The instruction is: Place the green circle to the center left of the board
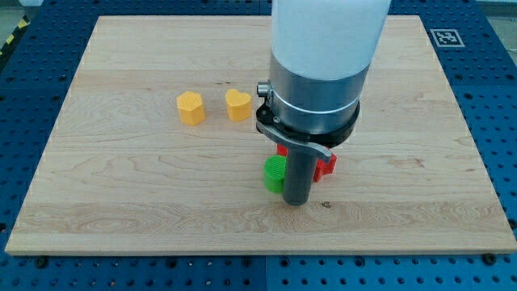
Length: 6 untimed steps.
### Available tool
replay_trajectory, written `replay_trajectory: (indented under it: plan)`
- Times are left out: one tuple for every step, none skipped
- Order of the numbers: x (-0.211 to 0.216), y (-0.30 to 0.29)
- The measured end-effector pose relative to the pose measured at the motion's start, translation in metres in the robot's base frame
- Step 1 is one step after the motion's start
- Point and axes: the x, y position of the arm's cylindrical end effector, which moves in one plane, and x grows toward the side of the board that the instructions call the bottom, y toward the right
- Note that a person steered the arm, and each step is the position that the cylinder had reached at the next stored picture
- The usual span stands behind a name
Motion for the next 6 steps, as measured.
replay_trajectory:
  plan:
    - [-0.002,-0.003]
    - [-0.013,-0.013]
    - [-0.020,-0.025]
    - [-0.027,-0.034]
    - [-0.037,-0.033]
    - [-0.039,-0.016]
